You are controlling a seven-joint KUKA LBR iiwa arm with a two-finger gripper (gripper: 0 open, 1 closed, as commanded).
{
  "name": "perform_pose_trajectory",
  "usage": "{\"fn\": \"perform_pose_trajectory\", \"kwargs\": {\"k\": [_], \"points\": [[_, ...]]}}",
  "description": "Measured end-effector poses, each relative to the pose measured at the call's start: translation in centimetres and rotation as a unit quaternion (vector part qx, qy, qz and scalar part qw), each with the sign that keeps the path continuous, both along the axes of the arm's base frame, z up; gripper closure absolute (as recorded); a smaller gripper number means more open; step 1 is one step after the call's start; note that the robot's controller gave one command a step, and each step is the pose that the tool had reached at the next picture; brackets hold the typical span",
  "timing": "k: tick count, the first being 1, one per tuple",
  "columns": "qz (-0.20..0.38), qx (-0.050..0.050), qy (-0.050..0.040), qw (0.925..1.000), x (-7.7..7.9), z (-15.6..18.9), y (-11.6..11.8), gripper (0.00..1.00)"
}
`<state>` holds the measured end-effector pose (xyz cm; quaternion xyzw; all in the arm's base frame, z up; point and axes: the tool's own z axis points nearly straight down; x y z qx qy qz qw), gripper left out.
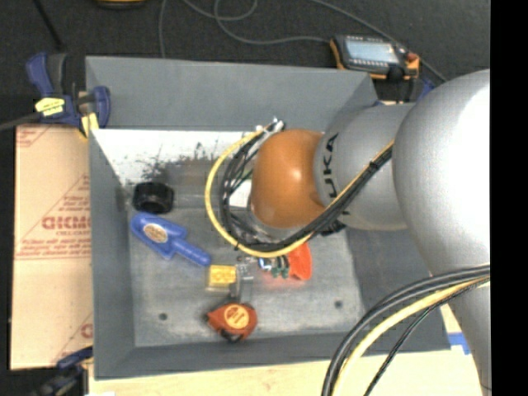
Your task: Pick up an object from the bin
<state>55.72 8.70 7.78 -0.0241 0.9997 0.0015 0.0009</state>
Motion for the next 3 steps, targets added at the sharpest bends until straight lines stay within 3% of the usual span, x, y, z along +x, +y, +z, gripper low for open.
{"fn": "perform_pose_trajectory", "kwargs": {"k": [1,3], "points": [[-0.050,-0.002,-0.0036,0.9988,-0.18,-0.66,-0.01,1.00],[-0.057,-0.001,-0.0019,0.9983,-0.40,0.01,0.21,1.00]]}}
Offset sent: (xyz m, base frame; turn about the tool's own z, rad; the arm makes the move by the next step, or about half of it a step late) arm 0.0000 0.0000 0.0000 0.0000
